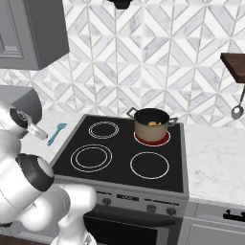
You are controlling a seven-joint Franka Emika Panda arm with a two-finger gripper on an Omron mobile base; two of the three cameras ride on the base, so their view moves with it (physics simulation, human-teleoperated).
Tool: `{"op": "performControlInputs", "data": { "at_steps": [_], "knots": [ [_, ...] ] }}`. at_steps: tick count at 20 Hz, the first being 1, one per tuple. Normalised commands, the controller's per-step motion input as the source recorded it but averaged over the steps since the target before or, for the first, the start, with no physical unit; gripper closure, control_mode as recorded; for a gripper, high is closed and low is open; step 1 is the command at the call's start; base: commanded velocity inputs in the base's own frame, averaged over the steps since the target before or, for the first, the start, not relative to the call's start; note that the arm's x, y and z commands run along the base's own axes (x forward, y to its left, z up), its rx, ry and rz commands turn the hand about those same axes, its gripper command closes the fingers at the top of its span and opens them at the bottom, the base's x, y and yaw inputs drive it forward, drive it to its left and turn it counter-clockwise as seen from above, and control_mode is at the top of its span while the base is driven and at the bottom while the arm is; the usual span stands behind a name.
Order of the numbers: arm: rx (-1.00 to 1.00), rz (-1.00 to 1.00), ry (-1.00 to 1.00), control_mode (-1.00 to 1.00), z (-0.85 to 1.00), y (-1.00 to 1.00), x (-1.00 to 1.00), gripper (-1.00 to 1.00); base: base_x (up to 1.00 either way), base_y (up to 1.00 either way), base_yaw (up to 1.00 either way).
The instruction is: Put the lemon and squash in the pot. Retrieve the spatula and lightly stir the vegetables in the pot.
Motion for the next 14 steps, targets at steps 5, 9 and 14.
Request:
{"op": "performControlInputs", "data": {
  "at_steps": [5,9,14],
  "knots": [
    [-0.17,0.39,0.02,-1.0,-0.24,0.35,0.0,-1.0,0.0,0.0,0.0],
    [-0.04,0.22,0.0,-1.0,-0.46,0.11,0.0,-1.0,0.0,0.0,0.0],
    [0.0,0.09,0.03,-1.0,-0.35,0.01,0.2,-1.0,0.0,0.0,0.0]
  ]
}}
